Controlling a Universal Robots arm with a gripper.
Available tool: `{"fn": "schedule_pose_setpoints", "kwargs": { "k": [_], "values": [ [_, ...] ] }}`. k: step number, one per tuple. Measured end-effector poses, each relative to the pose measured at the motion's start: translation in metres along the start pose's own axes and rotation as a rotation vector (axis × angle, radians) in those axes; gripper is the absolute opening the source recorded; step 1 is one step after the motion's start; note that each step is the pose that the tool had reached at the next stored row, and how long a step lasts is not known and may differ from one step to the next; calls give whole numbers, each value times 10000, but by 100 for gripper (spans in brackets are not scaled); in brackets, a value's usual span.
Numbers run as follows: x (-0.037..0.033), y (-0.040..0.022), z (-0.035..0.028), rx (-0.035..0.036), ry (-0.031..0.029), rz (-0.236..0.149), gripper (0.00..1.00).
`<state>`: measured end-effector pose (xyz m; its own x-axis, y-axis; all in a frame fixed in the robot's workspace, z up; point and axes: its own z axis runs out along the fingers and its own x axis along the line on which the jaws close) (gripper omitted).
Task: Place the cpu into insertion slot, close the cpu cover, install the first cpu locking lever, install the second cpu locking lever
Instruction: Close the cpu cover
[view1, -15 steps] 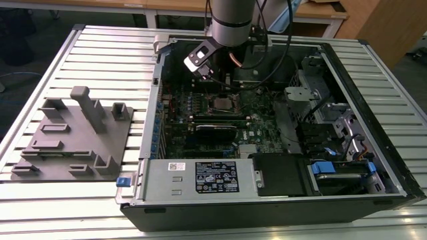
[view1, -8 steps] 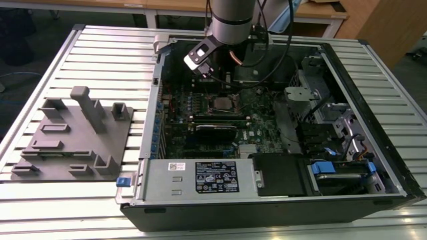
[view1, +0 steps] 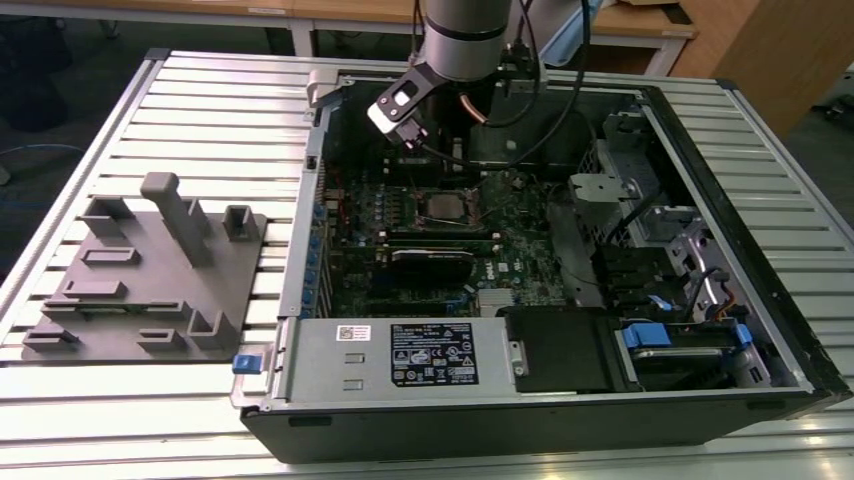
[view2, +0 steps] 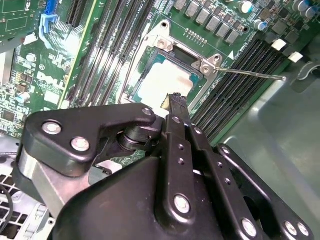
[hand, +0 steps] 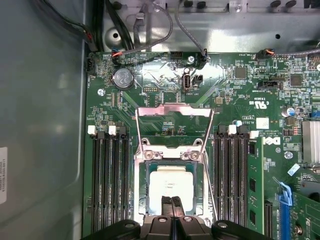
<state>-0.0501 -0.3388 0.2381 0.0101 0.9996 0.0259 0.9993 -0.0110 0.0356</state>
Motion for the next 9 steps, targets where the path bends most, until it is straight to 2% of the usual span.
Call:
{"fn": "schedule_pose_setpoints", "kwargs": {
  "k": [9],
  "values": [
    [0, 0, -16, 0, -1, 0, 11]
  ]
}}
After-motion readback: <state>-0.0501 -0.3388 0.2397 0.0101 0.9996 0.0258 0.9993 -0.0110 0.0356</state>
